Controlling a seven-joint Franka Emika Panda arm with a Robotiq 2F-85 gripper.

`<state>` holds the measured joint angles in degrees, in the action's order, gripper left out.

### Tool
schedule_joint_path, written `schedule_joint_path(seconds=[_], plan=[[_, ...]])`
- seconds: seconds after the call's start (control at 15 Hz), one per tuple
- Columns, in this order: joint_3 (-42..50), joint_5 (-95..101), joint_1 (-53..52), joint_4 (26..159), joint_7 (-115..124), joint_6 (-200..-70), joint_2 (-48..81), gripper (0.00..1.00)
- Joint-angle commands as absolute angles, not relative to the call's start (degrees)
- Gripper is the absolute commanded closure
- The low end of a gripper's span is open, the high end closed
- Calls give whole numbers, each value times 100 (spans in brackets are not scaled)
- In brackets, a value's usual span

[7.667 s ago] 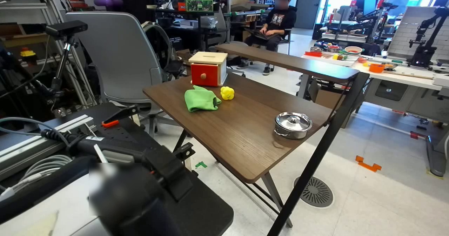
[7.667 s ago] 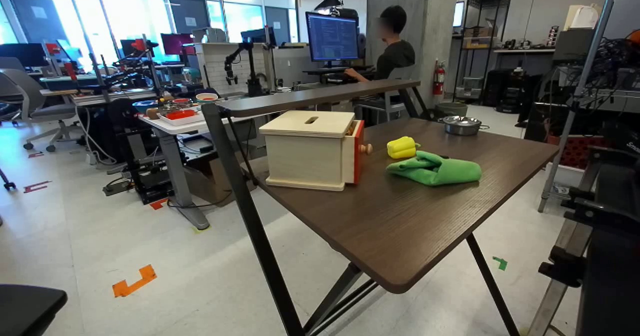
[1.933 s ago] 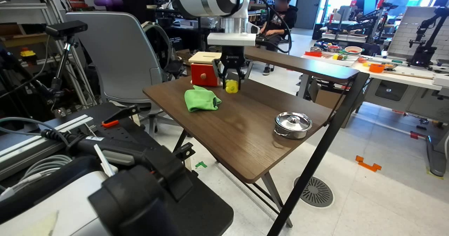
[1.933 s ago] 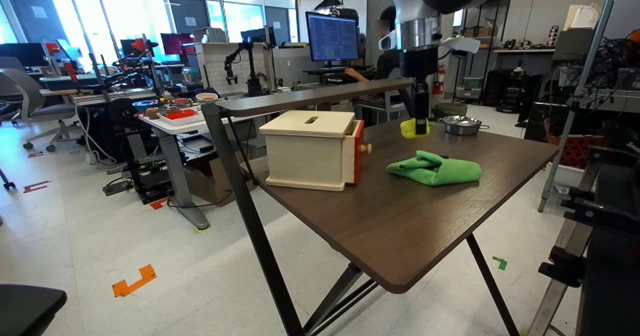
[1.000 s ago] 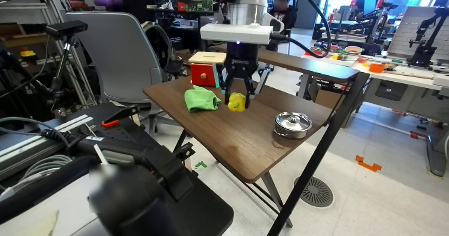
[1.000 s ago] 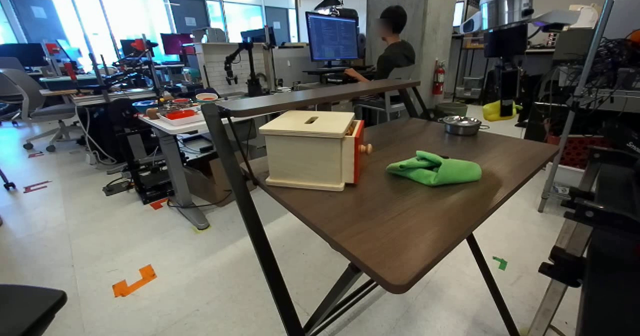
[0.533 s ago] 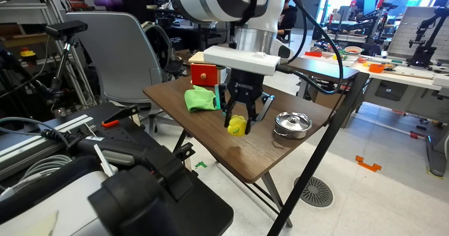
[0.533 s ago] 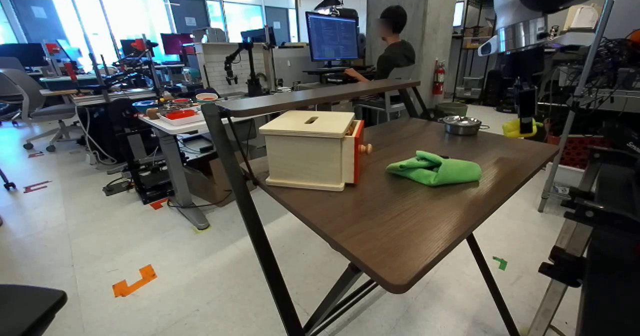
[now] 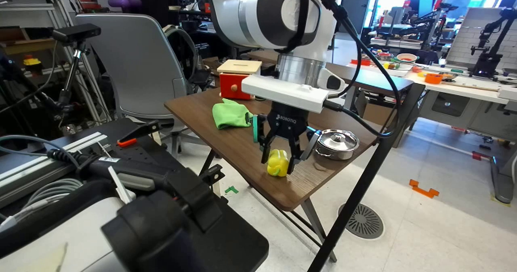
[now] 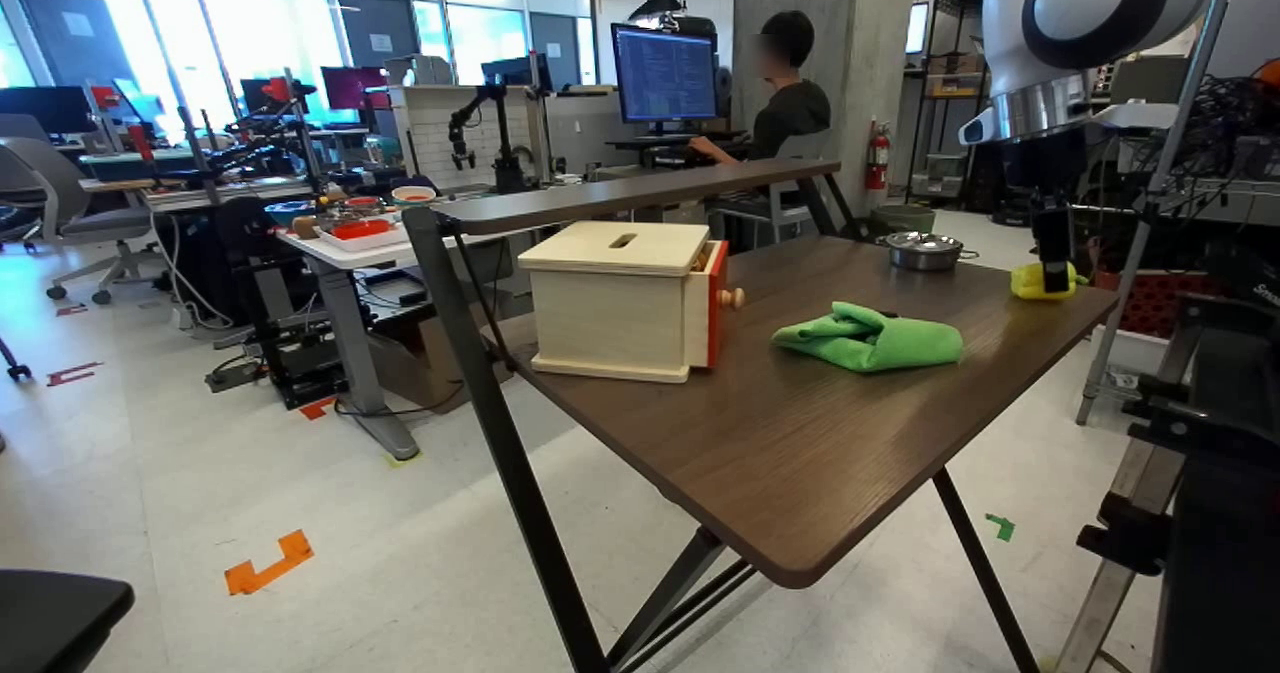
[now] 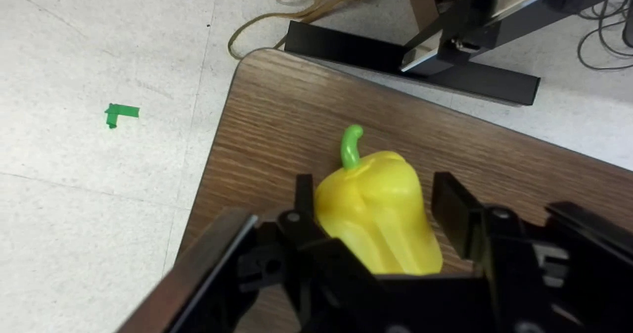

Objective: Move the yellow bell pepper

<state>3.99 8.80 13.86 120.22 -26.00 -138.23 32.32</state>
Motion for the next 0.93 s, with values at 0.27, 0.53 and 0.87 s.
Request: schedule_joint_path(seconds=[0.27, 0.53, 0.87], plan=[[405, 841, 1431, 12080, -2535, -13877, 2827, 0], [314, 732, 1379, 12439, -2560, -13904, 1982, 0], [292, 634, 1265, 12270, -2576, -13583, 1909, 0]])
